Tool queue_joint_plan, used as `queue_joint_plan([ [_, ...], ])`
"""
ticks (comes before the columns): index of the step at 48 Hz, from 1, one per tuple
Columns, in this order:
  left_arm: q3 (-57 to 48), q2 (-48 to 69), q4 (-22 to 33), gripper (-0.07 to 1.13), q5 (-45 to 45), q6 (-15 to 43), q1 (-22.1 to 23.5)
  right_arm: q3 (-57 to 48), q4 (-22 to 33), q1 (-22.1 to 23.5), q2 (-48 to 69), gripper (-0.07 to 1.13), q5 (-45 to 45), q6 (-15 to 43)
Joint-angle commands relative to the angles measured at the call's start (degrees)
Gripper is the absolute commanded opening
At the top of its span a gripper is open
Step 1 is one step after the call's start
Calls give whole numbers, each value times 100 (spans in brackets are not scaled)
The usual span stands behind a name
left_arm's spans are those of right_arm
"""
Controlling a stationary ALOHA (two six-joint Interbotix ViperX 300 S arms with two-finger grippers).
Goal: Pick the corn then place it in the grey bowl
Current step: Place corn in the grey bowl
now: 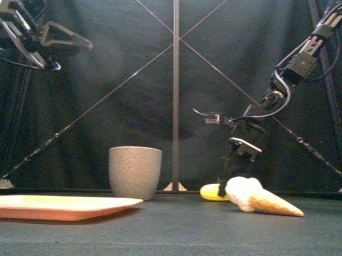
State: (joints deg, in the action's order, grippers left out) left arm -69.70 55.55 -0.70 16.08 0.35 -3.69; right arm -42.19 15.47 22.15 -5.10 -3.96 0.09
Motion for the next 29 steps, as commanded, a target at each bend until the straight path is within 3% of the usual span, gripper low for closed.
queue_joint_plan([
  [1,79,0,-9,7,18,0,-9,316,0,0,114,61,-35,9],
  [20,79,62,-9,7,26,0,-9,2312,193,-466,167,62,-1397,-105],
  [29,88,123,-18,7,18,0,-9,2883,264,-589,-35,62,-1591,-114],
])
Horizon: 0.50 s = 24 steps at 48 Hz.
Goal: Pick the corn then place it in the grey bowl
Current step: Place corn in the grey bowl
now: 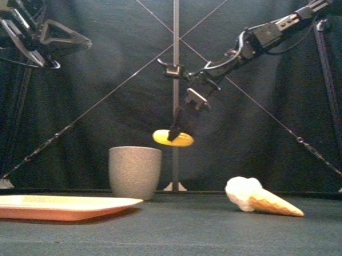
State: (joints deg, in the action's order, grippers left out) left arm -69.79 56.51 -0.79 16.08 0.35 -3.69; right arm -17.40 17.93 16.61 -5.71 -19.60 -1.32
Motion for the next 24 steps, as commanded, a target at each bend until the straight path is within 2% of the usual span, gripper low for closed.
queue_joint_plan([
  [1,97,35,0,7,18,0,-9,466,9,-53,-9,62,-26,26],
  [16,105,35,0,7,18,0,-9,1494,-26,-44,-809,63,-79,26],
  [24,88,35,-9,7,18,9,-9,1679,-105,-18,-1063,71,-123,35],
])
